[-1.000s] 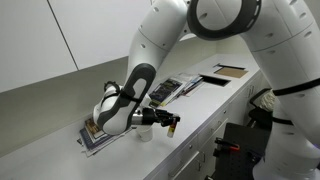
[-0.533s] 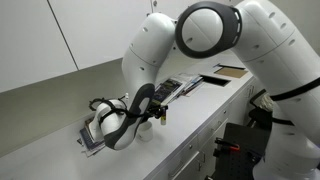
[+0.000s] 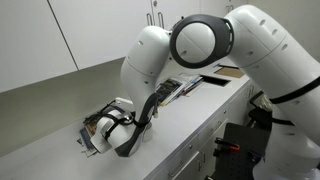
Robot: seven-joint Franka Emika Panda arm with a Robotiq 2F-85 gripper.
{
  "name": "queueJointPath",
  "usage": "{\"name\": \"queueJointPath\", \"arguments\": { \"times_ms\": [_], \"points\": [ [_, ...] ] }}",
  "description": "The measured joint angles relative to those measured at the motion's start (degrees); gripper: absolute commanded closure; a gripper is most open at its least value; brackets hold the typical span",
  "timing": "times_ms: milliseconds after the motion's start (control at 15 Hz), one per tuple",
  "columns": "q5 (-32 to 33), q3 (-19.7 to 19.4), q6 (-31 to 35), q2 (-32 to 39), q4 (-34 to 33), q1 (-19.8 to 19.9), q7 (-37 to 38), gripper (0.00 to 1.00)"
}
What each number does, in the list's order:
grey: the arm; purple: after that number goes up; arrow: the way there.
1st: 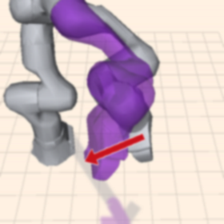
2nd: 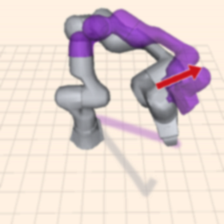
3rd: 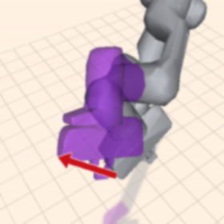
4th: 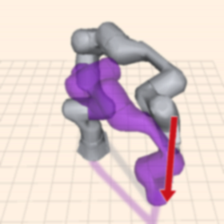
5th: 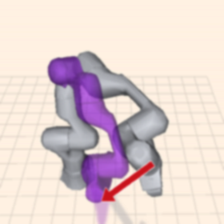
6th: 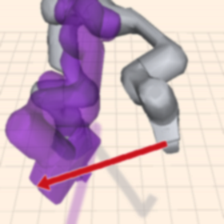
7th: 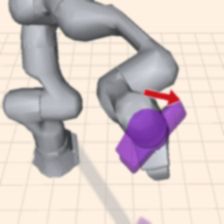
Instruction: Put the glue stick into the mug.
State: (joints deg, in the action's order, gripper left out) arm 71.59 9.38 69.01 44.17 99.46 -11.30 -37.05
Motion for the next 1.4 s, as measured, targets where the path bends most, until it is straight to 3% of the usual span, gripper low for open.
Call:
{"name": "queueJointPath", "arguments": {
  "times_ms": [200,267,733,1067,1400],
  "points": [
    [0.0,-0.1,0.0,0.0,0.0,0.0,0.0,0.66],
    [0.1,-0.1,0.0,0.0,0.0,0.0,0.0,0.91],
    [2.2,1.0,1.3,1.3,-1.5,-0.4,0.4,0.91],
    [8.2,1.3,2.6,4.8,-5.9,-2.9,0.3,0.91],
    [9.0,1.4,3.4,9.6,-9.1,-4.3,0.0,0.91]
  ]
}}
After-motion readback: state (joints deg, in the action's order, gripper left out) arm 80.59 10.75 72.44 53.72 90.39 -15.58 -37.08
